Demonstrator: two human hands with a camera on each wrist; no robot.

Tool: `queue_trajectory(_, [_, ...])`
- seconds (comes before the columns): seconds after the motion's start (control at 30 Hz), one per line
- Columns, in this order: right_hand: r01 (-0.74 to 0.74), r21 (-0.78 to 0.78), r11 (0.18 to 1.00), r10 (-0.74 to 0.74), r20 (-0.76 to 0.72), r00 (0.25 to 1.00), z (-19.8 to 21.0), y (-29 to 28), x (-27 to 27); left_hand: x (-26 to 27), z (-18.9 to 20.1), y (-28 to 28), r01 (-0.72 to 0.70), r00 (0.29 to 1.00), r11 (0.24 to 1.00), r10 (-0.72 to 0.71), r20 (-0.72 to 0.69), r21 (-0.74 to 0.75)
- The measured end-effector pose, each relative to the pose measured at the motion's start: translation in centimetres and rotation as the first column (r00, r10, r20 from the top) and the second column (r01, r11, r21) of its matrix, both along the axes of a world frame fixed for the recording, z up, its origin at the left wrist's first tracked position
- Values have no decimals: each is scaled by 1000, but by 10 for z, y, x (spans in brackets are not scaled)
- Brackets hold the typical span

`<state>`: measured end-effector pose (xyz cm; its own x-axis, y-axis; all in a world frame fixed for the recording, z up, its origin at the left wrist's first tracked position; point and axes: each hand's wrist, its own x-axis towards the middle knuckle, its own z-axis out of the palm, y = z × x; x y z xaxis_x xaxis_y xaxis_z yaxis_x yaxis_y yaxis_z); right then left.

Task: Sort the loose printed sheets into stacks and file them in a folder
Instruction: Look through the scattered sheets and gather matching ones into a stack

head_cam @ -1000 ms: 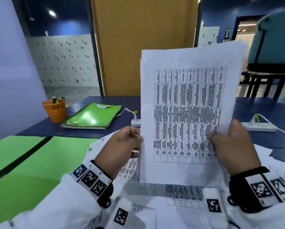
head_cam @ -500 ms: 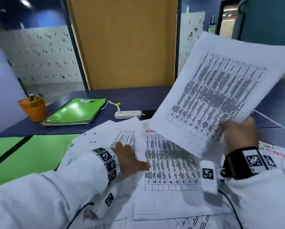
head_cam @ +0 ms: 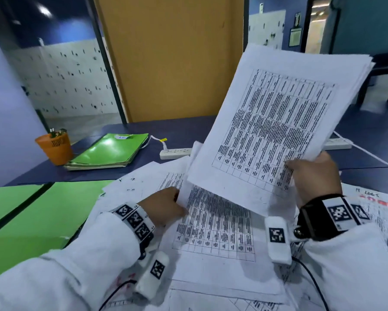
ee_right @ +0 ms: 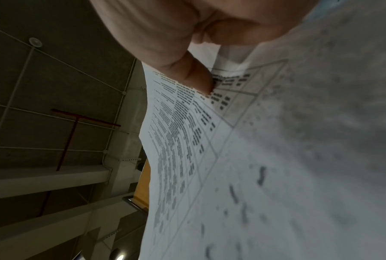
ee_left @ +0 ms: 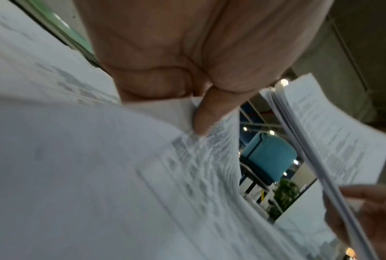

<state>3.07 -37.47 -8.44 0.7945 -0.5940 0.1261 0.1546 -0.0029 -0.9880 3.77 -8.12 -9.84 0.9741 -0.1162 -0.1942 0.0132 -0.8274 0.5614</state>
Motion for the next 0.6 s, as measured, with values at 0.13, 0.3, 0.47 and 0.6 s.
queue_trajectory(0.13, [-122,12,992,122,-49,991,-1,7,1,-6,-1,25,-151,972,915,207,112,-375])
queue_trajectory(0.3, [-286,-21,958,283,-71,956,-2,25,-3,-13,13,46,-77,949,675,276,155,-734])
queue_trajectory(0.47, [-311,-88,946,300,-120,947,-7,43,-3,-23,22,43,-13,944,497,292,153,-868])
queue_trajectory(0.6, [-331,2,944,329,-114,937,-3,54,-9,-27,19,40,0,968,409,230,103,-913])
